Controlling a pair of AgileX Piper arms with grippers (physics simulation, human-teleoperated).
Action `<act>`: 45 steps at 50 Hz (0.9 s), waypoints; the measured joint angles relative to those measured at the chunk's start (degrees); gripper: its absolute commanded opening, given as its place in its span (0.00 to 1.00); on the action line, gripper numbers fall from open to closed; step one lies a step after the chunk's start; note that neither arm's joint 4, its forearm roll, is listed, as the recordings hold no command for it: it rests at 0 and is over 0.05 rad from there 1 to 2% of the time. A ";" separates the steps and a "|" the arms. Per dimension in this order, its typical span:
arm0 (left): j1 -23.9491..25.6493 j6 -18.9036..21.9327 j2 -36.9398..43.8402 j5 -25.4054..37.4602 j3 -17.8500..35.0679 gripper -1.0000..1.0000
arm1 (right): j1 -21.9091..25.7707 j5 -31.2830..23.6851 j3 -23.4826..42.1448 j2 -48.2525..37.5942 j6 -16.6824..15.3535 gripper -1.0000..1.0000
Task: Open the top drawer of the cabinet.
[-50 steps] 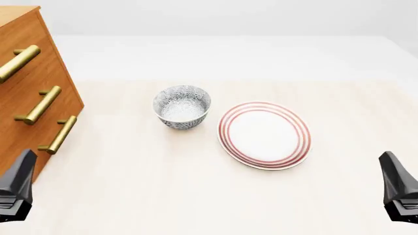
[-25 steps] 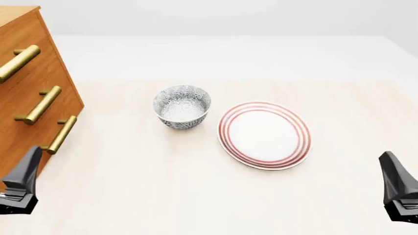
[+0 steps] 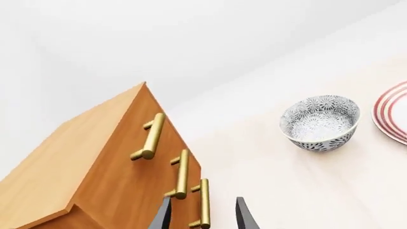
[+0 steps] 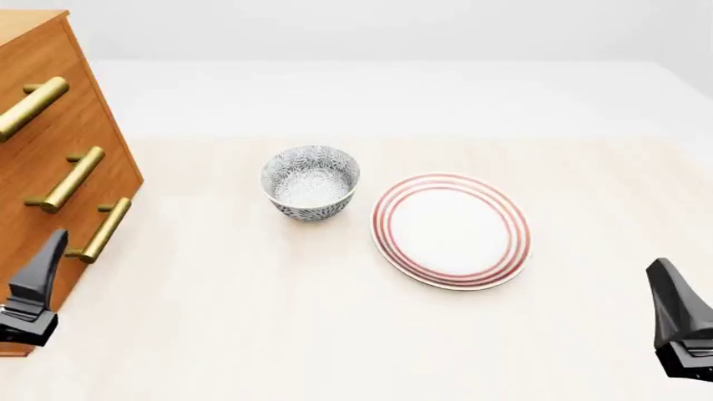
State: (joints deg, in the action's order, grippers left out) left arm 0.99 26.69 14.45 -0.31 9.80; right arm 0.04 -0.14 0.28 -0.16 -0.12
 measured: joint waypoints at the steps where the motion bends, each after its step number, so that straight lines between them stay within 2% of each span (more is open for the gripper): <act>1: -0.03 0.60 0.22 0.07 0.26 1.00 | 0.00 0.00 0.00 0.00 0.00 1.00; 19: 0.24 13.50 5.32 -0.59 3.75 1.00 | 0.00 0.00 0.00 0.00 0.00 1.00; 45: -1.13 30.21 15.91 -9.30 4.22 1.00 | 0.00 -0.08 0.04 0.03 0.01 1.00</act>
State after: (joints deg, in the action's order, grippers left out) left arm -0.14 56.90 30.36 -9.61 14.02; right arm 0.04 -0.22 0.32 -0.12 -0.12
